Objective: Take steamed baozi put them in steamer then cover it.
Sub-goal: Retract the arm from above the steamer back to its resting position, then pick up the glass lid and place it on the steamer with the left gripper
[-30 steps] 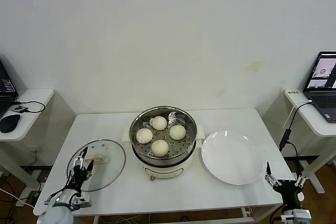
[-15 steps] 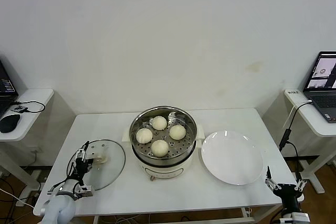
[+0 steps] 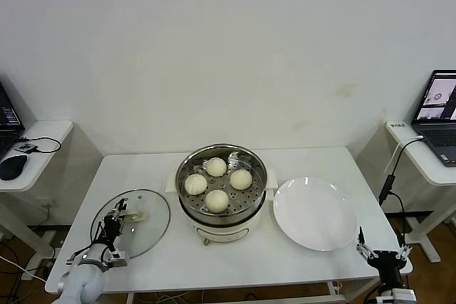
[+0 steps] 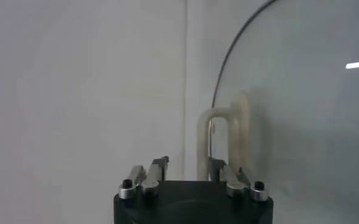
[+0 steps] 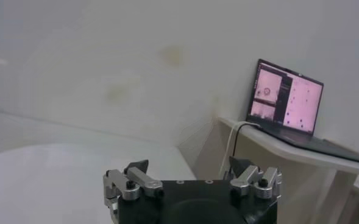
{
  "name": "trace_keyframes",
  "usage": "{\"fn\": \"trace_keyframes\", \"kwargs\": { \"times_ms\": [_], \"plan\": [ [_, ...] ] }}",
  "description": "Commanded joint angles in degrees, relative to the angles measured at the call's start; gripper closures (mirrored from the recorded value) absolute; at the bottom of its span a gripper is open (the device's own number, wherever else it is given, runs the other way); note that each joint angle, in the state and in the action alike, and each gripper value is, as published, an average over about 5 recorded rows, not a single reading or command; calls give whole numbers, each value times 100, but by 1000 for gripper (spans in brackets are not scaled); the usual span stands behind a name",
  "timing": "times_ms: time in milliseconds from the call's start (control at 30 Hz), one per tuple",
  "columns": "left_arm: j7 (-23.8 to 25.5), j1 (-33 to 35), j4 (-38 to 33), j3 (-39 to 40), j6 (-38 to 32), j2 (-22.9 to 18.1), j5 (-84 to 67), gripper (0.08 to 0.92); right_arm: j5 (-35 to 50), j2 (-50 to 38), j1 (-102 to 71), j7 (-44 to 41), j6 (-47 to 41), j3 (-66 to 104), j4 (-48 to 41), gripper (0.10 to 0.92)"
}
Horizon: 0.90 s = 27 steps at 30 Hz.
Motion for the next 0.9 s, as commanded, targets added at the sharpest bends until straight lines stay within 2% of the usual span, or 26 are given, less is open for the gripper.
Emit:
{"fn": "trace_keyframes", "kwargs": {
  "times_ms": [33,233,467,767,900],
  "plan": [
    [-418,67,-92,-80,-48,9,-114,693,-3,-3,7,6,15,-7,-31,203],
    [-659,321,-571,-358,-89,32,-104,839,1,-6,-5,10,34,-74,-44,202],
    [-595,846,-1477,-835,-50,172,-131,850,5,-41,-88,9,51,-154,-2,203],
    [375,1280,-2810,-1592,372,878,-853,850,-35,-90,-197,1,52,-302,86,202],
    [836,1413,-3329,-1653,786,1176,-1243,850,-81,-78,-239,-3,54,-375,137,203]
  ]
}}
